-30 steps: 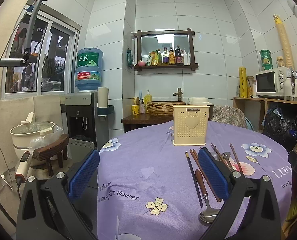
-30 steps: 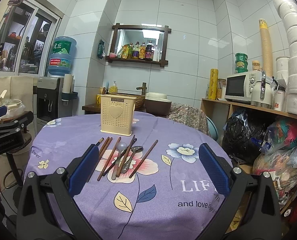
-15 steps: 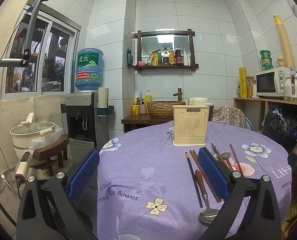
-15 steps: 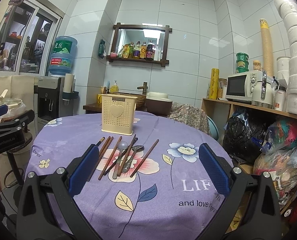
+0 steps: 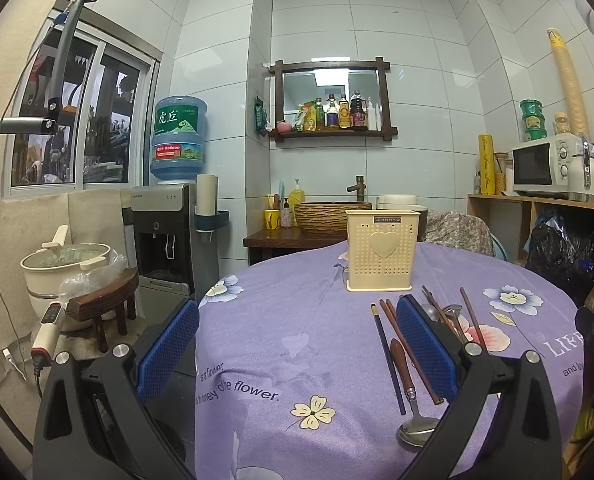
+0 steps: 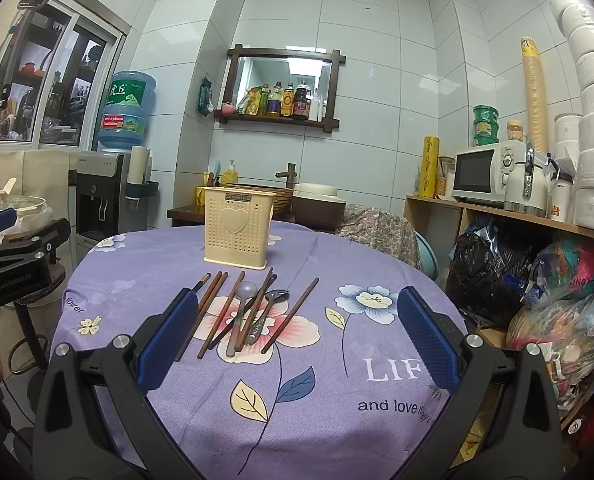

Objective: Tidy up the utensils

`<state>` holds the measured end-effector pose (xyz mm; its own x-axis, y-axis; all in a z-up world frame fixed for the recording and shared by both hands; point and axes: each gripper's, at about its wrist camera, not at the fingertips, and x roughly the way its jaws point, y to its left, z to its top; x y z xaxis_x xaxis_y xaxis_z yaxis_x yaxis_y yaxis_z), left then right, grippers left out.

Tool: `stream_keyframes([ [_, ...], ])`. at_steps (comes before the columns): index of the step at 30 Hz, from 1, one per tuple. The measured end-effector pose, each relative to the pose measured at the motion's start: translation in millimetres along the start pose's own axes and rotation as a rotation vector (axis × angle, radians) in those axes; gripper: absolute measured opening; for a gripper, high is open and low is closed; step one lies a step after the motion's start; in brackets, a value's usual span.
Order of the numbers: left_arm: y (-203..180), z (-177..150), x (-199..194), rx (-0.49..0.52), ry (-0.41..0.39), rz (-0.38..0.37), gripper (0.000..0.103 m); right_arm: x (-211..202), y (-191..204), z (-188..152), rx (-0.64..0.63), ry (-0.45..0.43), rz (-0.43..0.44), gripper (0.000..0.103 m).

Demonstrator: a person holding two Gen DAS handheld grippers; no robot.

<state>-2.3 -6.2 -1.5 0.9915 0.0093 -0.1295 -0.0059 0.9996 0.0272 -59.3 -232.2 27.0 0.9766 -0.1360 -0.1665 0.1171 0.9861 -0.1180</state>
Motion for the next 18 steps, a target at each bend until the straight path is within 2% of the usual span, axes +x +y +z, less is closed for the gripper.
stream_keyframes([
  [18,-0.4,0.3,0.0,-0.001,0.001,0.001,0.098,-1.4,2.9,0.2,-0.002,-0.002,0.004,0.098],
])
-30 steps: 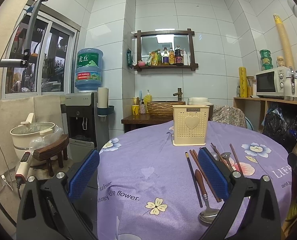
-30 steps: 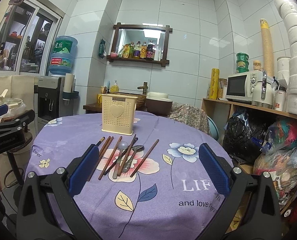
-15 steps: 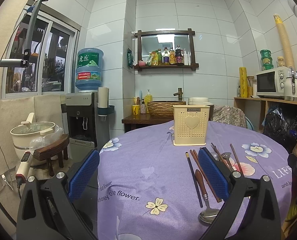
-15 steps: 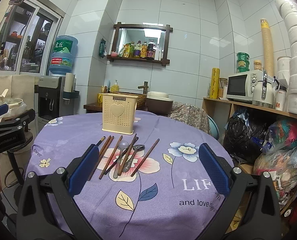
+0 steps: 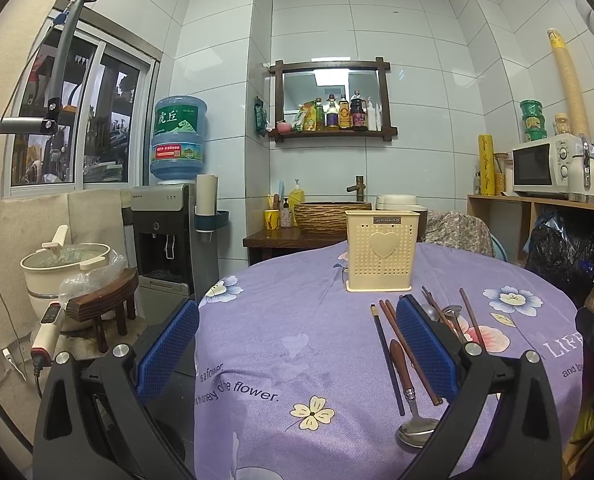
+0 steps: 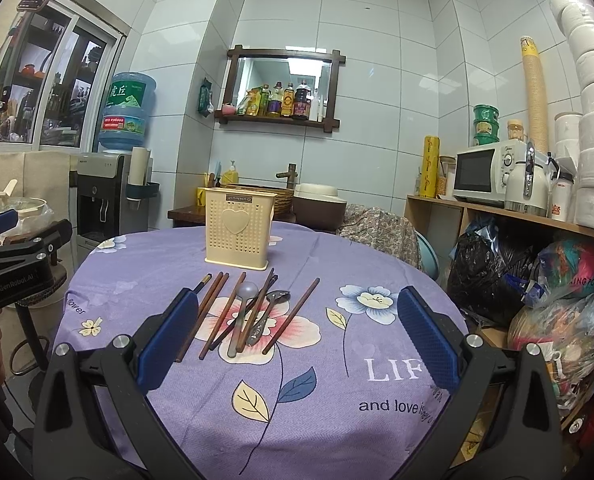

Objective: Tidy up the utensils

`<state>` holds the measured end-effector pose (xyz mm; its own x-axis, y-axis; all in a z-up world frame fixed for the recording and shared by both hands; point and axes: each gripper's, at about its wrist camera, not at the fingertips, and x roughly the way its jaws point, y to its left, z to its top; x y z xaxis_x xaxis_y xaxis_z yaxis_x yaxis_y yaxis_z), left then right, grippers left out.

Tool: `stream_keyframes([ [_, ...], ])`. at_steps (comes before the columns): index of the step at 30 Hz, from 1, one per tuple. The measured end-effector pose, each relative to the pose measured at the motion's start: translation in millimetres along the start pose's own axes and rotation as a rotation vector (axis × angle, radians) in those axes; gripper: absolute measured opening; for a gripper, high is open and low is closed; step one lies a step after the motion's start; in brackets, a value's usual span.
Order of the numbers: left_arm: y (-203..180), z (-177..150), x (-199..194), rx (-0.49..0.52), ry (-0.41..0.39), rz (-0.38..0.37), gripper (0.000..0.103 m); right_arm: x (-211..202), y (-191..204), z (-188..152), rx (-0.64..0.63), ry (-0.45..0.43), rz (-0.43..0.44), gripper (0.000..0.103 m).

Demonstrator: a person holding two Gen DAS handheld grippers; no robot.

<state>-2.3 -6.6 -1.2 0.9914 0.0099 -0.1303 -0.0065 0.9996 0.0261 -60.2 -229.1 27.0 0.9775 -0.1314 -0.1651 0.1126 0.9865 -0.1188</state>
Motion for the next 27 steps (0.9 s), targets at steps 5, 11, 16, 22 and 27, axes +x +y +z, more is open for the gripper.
stream_keyframes([
  [5,0.1,0.1,0.1,0.001,0.001,-0.001,0.098,0.1,1.2,0.7,0.0,0.002,0.004,0.098],
  [11,-0.5,0.6,-1.2,-0.001,0.0,0.001,0.098,0.4,0.4,2.3,0.0,0.001,0.007,0.098],
  [16,-0.3,0.6,-1.6,0.0,0.0,0.0,0.098,0.9,0.8,2.8,-0.001,0.003,0.007,0.098],
  [22,-0.4,1.3,-1.2,0.0,0.001,0.0,0.098,1.0,0.3,3.1,0.0,0.003,0.008,0.098],
  [27,-0.6,1.4,-1.5,0.001,0.004,0.0,0.098,1.8,0.5,3.1,0.0,0.006,0.008,0.098],
])
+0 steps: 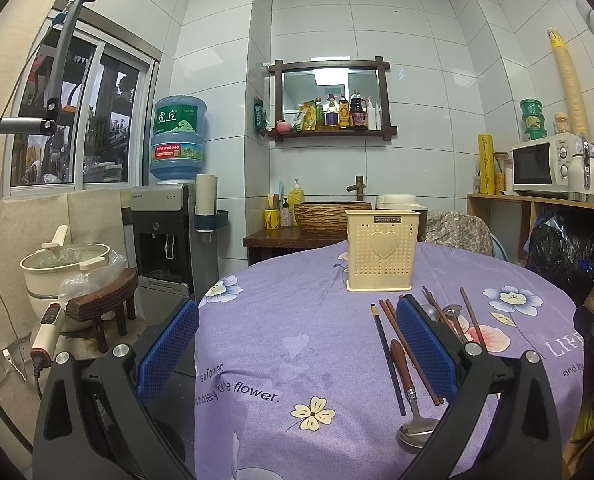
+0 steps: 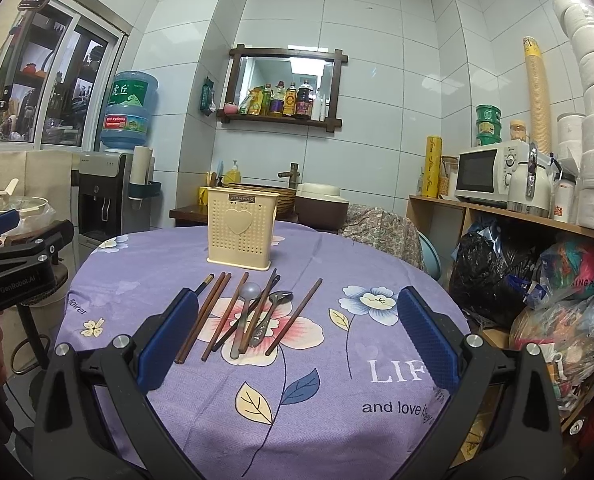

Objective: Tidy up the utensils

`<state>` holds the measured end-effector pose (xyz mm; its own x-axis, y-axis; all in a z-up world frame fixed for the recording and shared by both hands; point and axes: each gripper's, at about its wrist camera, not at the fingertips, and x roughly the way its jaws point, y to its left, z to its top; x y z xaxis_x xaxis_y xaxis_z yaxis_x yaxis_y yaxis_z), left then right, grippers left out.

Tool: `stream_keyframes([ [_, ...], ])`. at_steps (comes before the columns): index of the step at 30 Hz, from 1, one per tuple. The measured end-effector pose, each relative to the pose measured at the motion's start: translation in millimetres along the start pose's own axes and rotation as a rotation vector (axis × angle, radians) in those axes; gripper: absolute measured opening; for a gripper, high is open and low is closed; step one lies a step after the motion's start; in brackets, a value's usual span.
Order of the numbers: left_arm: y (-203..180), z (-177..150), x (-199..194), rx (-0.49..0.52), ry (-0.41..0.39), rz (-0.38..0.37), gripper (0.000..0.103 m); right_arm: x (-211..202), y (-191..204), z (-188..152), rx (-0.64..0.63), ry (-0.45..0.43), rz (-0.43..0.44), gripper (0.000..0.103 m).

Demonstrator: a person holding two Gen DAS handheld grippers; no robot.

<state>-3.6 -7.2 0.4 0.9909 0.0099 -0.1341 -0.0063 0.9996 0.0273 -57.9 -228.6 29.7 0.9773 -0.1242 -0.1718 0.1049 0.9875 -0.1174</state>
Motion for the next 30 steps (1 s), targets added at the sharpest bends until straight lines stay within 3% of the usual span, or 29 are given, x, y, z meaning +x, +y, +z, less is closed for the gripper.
stream_keyframes([
  [6,4.3,-1.0,5.5,-0.029,0.045,-0.025,0.098,7.5,-2.9,-0.8,0.003,0.033,-0.009,0.098],
  [10,11.8,-4.1,21.0,-0.07,0.135,-0.048,0.098,16.8,-8.0,-4.1,0.015,0.073,-0.019,0.098],
  [15,10.8,-10.5,47.4,-0.013,0.265,-0.078,0.097,45.3,-19.0,-9.2,-0.016,0.177,-0.053,0.098],
  [18,9.7,-11.6,66.0,0.028,0.342,-0.129,0.087,66.8,-28.5,-13.1,-0.007,0.257,-0.023,0.098],
  [23,9.8,-12.9,101.6,0.014,0.472,-0.227,0.068,107.5,-37.9,-15.6,0.016,0.369,0.03,0.098],
  [27,7.1,-11.2,127.4,-0.031,0.567,-0.312,0.055,135.7,-42.9,-12.3,0.06,0.416,0.074,0.089],
  [30,-0.7,-6.3,149.7,-0.043,0.618,-0.333,0.054,158.5,-45.8,-6.0,0.081,0.45,0.098,0.079],
])
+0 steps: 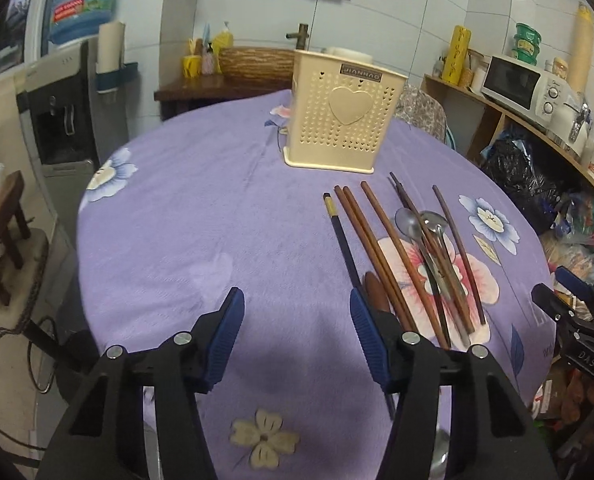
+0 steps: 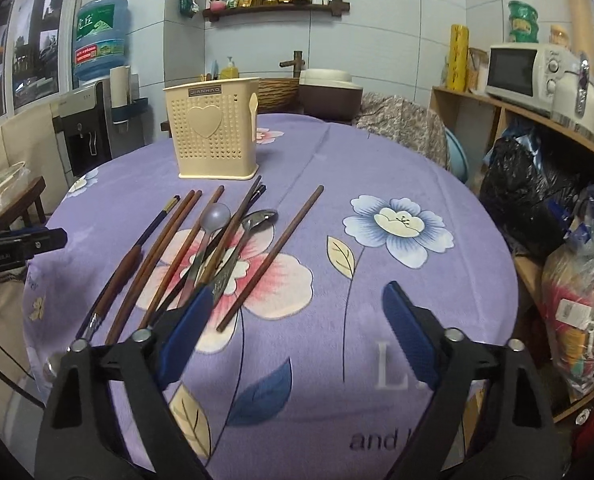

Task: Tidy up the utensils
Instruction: 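Grasp the black gold-tipped chopstick with left tool while right tool grasps a brown chopstick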

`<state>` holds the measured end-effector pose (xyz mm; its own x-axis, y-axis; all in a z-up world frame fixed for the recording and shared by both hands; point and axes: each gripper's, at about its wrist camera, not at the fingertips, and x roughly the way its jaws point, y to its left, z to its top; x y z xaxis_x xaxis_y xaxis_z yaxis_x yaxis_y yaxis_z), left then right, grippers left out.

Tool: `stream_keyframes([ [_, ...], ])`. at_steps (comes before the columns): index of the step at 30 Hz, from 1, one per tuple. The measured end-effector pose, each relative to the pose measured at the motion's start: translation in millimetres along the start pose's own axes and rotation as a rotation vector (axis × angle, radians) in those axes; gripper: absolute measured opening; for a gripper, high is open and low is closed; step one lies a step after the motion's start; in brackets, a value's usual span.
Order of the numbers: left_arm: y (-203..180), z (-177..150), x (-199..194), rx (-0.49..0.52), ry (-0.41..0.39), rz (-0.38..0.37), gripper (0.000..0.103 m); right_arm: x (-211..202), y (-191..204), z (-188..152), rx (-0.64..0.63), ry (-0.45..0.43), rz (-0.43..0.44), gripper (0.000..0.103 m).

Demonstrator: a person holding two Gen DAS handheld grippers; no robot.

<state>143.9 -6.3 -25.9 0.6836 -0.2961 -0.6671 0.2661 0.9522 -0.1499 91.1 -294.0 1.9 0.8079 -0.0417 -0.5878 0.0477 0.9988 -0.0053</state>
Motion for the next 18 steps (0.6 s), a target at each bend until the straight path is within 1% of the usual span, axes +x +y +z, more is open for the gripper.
stream_keyframes([
  [2,-3.3,14.5,13.4,0.001,0.029,-0.005,0.052,13.6,-4.5,12.3,0.036,0.026,0.018,0.074],
  [3,-6.5,21.8,21.1,0.012,0.043,-0.003,0.048,18.4,-5.6,16.3,0.052,0.039,0.022,0.073],
  [4,-8.9,28.9,28.9,0.024,0.057,0.001,0.043,25.0,-7.3,21.2,0.074,0.053,0.035,0.073],
  [5,-12.5,34.9,36.8,0.027,0.075,-0.004,0.041,28.6,-8.6,24.1,0.091,0.06,0.046,0.073],
  [6,-13.6,39.6,43.4,0.02,0.096,-0.018,0.037,31.3,-9.3,26.6,0.106,0.064,0.05,0.073],
  [7,-16.8,45.4,52.0,0.008,0.122,-0.04,0.032,33.3,-8.8,28.4,0.111,0.064,0.053,0.073],
  [8,-20.5,49.7,60.0,0.001,0.143,-0.054,0.031,33.7,-8.0,28.8,0.109,0.063,0.054,0.073],
  [10,-28.2,54.5,73.6,0.012,0.176,-0.056,0.025,34.7,-5.0,29.4,0.095,0.06,0.045,0.073],
  [12,-36.4,55.4,83.5,0.047,0.193,-0.033,0.023,35.0,-5.7,28.8,0.092,0.06,0.046,0.073],
  [13,-38.4,54.5,89.8,0.051,0.208,-0.025,0.019,35.3,-6.3,28.4,0.091,0.063,0.046,0.073],
  [14,-37.7,54.2,93.6,0.039,0.224,-0.024,0.018,35.5,-7.4,27.6,0.092,0.067,0.045,0.073],
  [18,-37.4,52.7,102.4,0.033,0.247,-0.021,0.017,38.1,-11.4,26.0,0.097,0.073,0.046,0.073],
])
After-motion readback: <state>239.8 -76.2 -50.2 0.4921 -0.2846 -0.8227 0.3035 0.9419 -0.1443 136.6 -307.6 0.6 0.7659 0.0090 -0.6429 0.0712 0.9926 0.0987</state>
